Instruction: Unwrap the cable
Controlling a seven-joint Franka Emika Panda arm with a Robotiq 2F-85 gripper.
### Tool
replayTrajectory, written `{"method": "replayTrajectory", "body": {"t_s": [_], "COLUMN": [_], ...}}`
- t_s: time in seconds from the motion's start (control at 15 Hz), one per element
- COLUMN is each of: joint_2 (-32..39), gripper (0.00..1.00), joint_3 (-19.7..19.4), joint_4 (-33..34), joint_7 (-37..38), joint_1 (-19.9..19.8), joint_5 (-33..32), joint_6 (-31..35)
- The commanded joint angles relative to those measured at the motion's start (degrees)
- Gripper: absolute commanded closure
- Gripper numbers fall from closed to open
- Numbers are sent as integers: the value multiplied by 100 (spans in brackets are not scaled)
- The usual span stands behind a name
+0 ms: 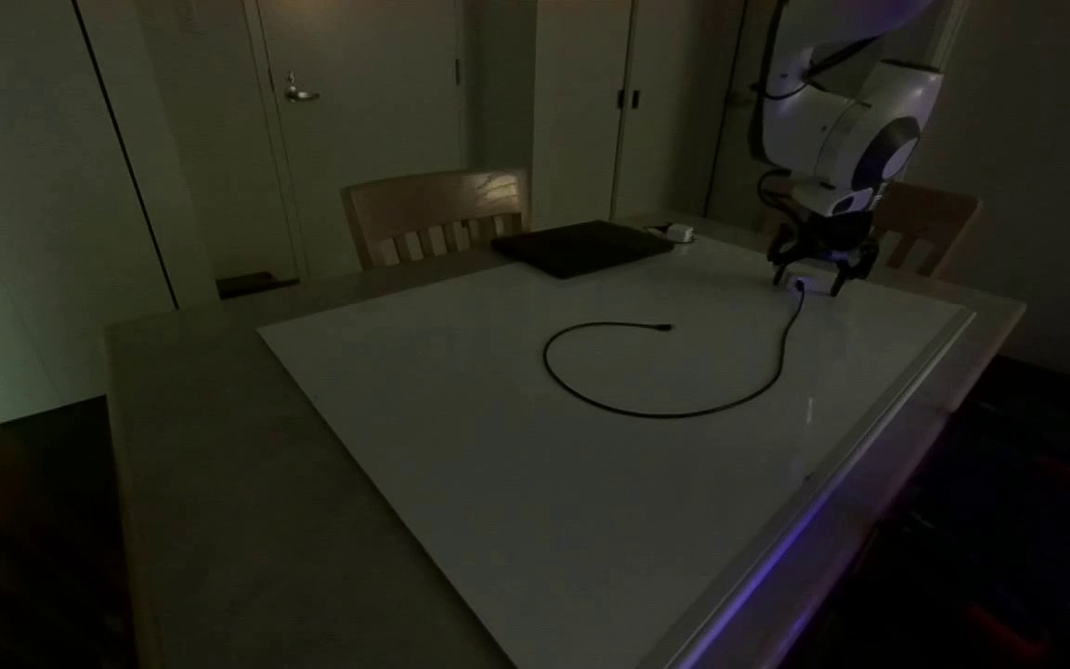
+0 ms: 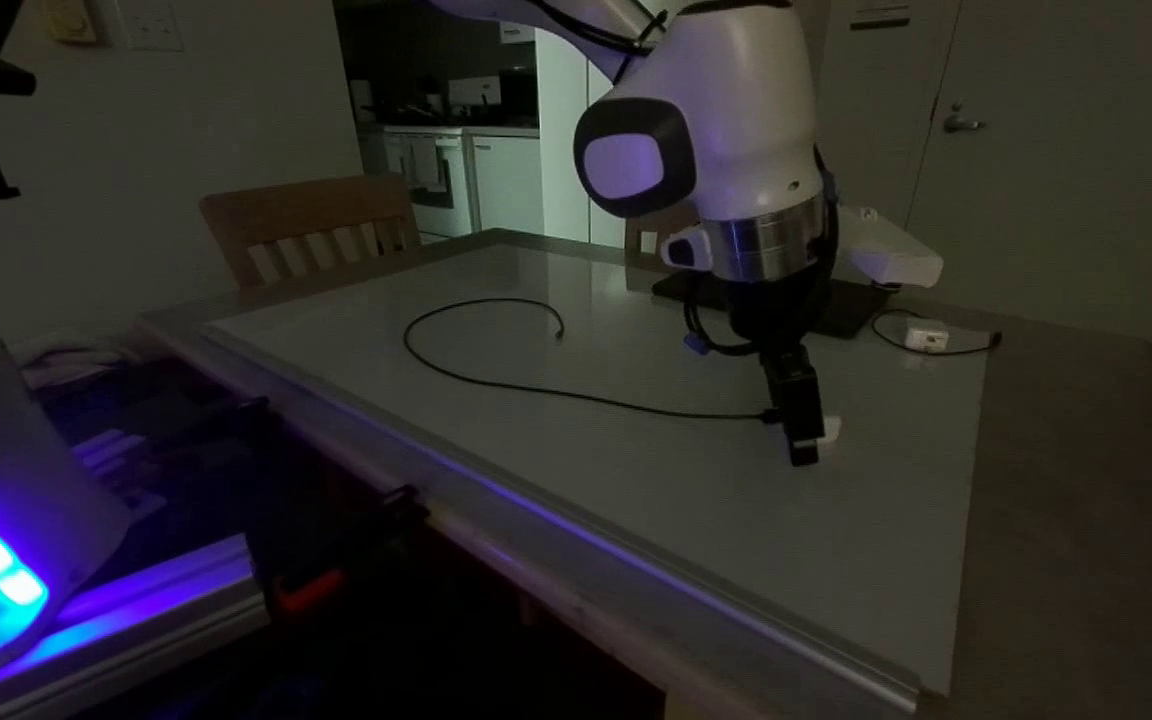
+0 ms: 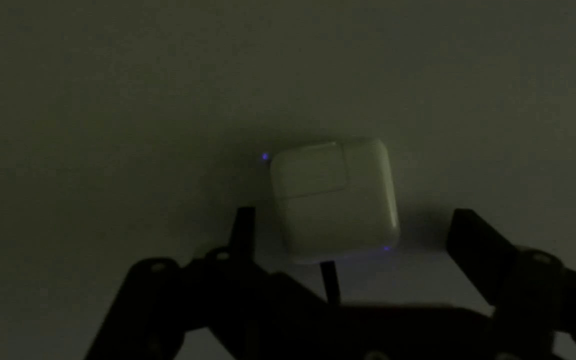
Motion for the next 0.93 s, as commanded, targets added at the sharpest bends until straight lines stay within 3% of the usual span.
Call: {"method": "replayTrajectory", "body": {"t_s": [0.0, 0.47, 0.87], "joint_2": [-127, -124, 124], "gripper": [0, 0, 0], "joint_3": [-12, -360, -1402], "joint_4": [-174, -150, -269], "joint_7": [-15, -16, -19], "joint_1": [174, 763, 1467], "joint_5": [17, -337, -1011], "joint_6": [-65, -186, -1337]}}
